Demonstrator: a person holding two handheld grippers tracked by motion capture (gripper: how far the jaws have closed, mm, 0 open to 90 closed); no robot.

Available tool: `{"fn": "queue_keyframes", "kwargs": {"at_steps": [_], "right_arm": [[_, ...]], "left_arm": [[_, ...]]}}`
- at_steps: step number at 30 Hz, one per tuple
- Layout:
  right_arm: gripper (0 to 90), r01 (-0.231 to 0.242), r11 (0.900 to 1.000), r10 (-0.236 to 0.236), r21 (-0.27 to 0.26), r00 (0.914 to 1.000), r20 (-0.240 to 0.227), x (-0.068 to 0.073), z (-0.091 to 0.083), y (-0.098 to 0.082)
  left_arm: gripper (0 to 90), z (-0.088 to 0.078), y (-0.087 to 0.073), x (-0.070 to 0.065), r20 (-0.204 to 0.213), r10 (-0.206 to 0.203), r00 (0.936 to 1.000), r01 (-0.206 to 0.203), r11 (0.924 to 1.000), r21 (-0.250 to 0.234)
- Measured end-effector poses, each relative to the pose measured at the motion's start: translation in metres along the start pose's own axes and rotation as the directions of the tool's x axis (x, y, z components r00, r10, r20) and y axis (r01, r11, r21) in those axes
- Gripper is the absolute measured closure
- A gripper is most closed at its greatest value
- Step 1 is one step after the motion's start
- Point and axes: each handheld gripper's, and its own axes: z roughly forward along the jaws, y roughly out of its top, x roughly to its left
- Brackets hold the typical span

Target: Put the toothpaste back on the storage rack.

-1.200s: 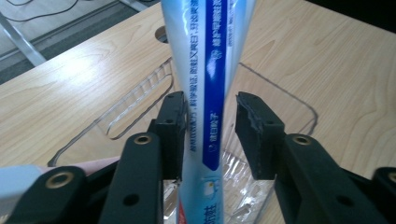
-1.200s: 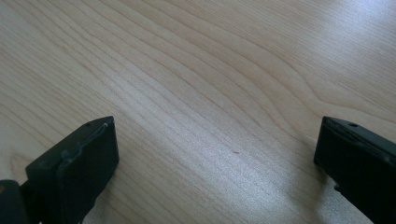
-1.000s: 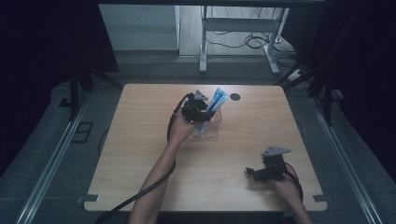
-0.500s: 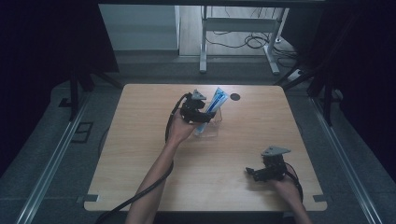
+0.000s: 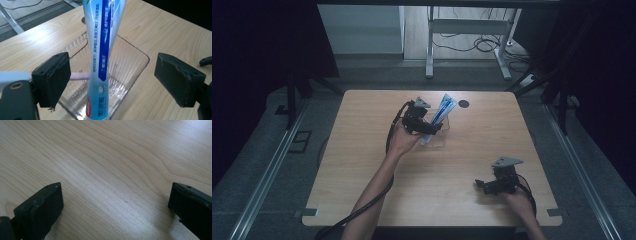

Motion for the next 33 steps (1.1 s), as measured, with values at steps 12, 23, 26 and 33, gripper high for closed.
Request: {"fn": "queue_keyframes", "kwargs": {"at_steps": [12, 23, 26, 33], "right_arm": [[0.0, 0.001, 1.0, -0.001, 0.0, 1.0, 0.001, 0.0, 0.0, 0.0], [0.0, 0.001, 1.0, -0.001, 0.0, 1.0, 0.001, 0.0, 0.0, 0.0], [0.0, 0.001, 1.0, -0.001, 0.0, 1.0, 0.001, 0.0, 0.0, 0.0], [0.0, 0.001, 1.0, -0.001, 0.0, 1.0, 0.001, 0.0, 0.0, 0.0]], "left_arm": [[12.9, -0.017, -0.008, -0.002, -0.026, 0.023, 0.9994, -0.023, 0.9997, -0.01], [12.7, -0.032, -0.018, -0.005, -0.034, 0.022, 0.9992, -0.022, 0.9997, -0.013], [12.7, -0.036, -0.021, -0.005, -0.037, 0.024, 0.999, -0.024, 0.9996, -0.011], [12.7, -0.044, -0.031, -0.007, -0.047, 0.033, 0.9983, -0.033, 0.9994, -0.005]]}}
